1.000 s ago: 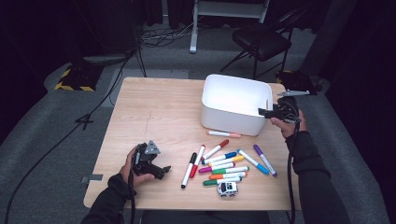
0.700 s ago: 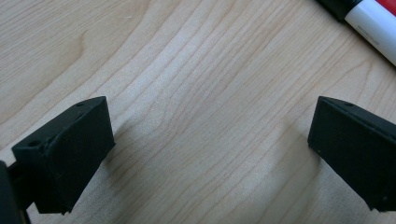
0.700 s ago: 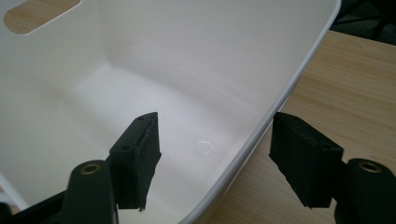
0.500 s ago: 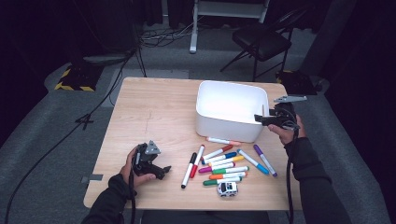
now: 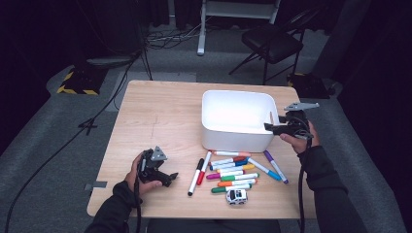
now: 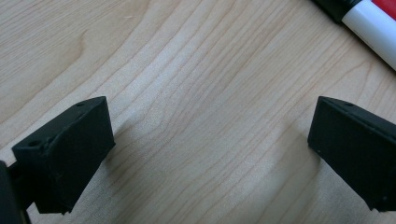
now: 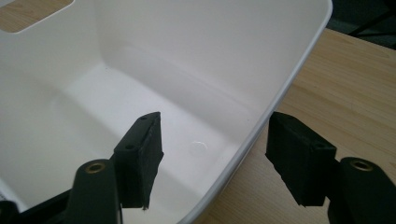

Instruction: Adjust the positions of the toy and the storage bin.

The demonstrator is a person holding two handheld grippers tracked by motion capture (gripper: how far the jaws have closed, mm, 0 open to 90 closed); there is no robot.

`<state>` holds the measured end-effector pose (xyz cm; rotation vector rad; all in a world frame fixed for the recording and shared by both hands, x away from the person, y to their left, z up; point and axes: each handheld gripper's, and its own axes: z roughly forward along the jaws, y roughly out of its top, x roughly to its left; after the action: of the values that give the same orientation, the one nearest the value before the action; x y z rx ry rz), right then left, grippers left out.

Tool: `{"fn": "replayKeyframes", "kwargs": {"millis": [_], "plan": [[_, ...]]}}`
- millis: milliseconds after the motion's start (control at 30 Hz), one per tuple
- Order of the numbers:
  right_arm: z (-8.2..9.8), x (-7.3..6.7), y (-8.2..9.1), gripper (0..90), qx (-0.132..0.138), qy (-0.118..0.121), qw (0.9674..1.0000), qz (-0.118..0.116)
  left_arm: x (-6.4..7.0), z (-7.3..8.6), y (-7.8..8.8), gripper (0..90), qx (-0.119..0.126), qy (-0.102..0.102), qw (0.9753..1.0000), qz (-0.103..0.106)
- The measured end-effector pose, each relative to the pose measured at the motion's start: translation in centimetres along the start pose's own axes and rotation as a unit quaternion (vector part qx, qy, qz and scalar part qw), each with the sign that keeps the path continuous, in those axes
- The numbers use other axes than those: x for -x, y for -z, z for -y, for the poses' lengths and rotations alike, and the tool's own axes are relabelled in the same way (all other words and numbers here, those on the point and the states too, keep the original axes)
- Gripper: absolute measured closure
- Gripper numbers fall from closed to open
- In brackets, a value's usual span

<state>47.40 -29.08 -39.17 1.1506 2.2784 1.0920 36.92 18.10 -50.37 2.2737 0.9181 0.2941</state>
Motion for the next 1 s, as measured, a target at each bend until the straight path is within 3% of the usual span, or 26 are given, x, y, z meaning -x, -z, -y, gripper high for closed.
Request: {"fn": "replayKeyframes", "kwargs": {"millis": [300,367,567,867,1000], "plan": [[0.2,-0.1,0.4,38.1,-0.001,0.012,0.9999,-0.006,0.0,0.0,0.0,0.5,-0.001,-0.001,1.0,0.0],[0.3,-0.1,0.8,34.6,0.011,0.011,0.9998,-0.011,0.0,0.0,0.0,0.5,0.0,0.0,1.0,0.0],[0.8,-0.2,3.0,31.7,0.043,0.014,0.9989,-0.01,0.0,0.0,0.0,0.5,0.0,0.0,1.0,0.0],[2.6,-0.3,6.6,31.4,0.092,0.035,0.9952,-0.006,0.0,0.0,0.0,0.6,0.0,0.001,1.0,0.0],[4.1,-0.6,7.0,31.9,0.087,0.055,0.9946,0.01,0.0,0.0,0.0,0.7,0.001,-0.002,1.0,-0.006]]}}
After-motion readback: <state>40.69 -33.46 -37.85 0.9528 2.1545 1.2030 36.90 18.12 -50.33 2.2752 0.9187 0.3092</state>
